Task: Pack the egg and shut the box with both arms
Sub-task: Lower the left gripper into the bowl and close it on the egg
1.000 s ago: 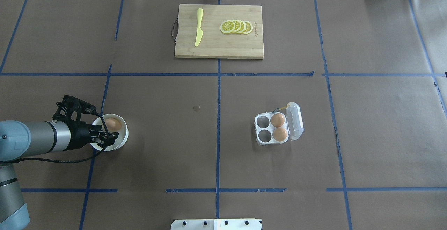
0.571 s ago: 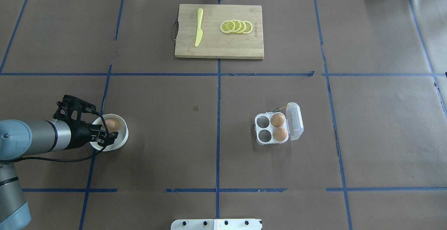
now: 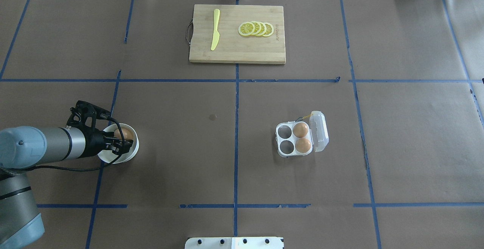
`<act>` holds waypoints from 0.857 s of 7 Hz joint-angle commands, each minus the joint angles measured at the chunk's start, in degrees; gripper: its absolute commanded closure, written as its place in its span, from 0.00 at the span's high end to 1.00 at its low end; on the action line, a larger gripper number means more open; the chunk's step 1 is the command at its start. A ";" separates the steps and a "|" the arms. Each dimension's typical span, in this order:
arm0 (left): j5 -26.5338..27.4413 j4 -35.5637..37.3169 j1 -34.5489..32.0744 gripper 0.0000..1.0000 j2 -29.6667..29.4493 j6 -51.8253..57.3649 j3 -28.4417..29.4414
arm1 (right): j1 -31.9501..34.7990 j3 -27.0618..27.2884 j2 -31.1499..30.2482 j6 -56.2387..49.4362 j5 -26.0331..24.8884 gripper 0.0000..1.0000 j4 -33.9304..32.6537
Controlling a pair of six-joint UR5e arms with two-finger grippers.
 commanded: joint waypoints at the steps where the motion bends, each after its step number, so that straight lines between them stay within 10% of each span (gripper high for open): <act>1: 0.00 0.12 -0.01 0.73 -1.17 -0.44 0.20 | 0.00 -0.06 0.00 0.00 -0.09 1.00 0.09; 4: 0.18 0.03 -0.53 0.71 -1.26 -0.71 0.20 | 0.00 -0.06 0.00 -0.09 -0.09 1.00 0.09; 6: 0.18 -0.06 -0.53 0.48 -1.35 -0.71 0.20 | 0.00 -0.06 -0.09 -0.09 -0.09 1.00 0.00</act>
